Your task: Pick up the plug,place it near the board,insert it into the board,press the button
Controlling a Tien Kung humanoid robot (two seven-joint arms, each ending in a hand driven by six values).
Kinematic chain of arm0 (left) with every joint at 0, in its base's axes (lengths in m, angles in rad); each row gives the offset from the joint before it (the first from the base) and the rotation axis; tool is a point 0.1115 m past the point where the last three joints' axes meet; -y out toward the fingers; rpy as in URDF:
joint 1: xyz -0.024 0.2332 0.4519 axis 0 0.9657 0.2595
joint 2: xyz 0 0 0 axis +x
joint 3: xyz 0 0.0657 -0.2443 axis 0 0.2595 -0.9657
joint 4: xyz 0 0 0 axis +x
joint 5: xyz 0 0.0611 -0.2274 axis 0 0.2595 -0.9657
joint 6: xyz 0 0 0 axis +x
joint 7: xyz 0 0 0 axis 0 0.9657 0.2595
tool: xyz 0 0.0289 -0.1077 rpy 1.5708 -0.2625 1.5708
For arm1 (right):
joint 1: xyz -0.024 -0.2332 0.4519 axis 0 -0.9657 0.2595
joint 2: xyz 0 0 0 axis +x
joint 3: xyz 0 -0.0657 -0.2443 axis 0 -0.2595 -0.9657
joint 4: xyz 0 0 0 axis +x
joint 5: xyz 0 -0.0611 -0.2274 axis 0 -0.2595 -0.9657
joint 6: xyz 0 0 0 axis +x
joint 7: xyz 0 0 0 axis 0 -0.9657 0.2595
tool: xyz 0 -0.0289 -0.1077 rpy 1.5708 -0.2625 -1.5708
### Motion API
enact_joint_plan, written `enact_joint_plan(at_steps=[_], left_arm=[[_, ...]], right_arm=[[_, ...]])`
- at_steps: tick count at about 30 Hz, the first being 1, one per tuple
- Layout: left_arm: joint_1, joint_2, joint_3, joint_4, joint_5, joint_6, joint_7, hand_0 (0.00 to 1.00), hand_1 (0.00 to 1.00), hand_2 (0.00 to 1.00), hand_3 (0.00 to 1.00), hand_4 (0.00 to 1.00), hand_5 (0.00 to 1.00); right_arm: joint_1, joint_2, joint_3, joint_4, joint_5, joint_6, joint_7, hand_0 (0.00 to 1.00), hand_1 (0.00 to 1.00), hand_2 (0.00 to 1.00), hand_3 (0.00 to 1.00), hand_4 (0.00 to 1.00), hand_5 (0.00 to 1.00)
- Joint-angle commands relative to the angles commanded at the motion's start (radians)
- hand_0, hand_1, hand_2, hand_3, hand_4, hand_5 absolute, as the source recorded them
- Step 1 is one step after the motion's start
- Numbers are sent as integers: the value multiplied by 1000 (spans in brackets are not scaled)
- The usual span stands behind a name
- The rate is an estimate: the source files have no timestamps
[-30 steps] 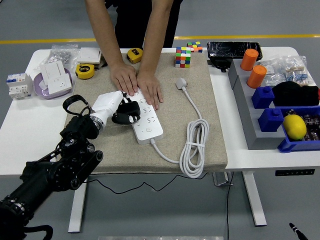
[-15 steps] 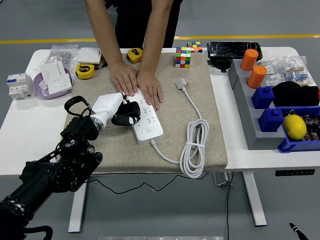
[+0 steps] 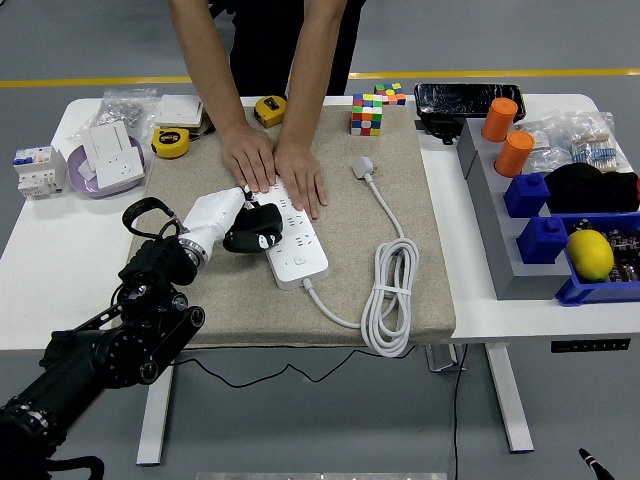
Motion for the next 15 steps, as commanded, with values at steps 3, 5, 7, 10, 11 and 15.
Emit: enact_joint_plan(at_steps=[3, 5, 7, 10, 11, 15], left_arm=[[-1, 0, -1, 1, -1, 2, -2, 383, 224, 281, 286, 582, 199], [-1, 0, -1, 1, -3, 4, -4, 383, 222, 278, 276, 570, 212], [-1, 0, -2, 1, -5, 7, -7, 383, 222, 278, 276, 570, 212], [-1, 0, -4, 0, -9, 12, -11, 386, 222, 277, 275, 558, 225], [0, 0, -5, 0, -12, 15, -13, 386, 222, 277, 275, 558, 225], [3, 0, -14, -7, -23, 25, -21, 386, 222, 277, 275, 558, 225]], right_arm=[[1, 0, -1, 0, 2, 0, 1, 813, 734, 734, 764, 998, 978], [2, 0, 1, 0, 3, -1, 1, 812, 734, 734, 765, 998, 983], [2, 0, 2, 0, 3, 0, 1, 812, 734, 734, 765, 998, 983], [2, 1, 2, 0, 3, 0, 1, 813, 734, 734, 765, 998, 998], [2, 1, 3, 0, 3, 0, 1, 813, 734, 734, 765, 998, 998], [1, 2, 4, 0, 2, 0, 1, 813, 734, 734, 765, 998, 998]])
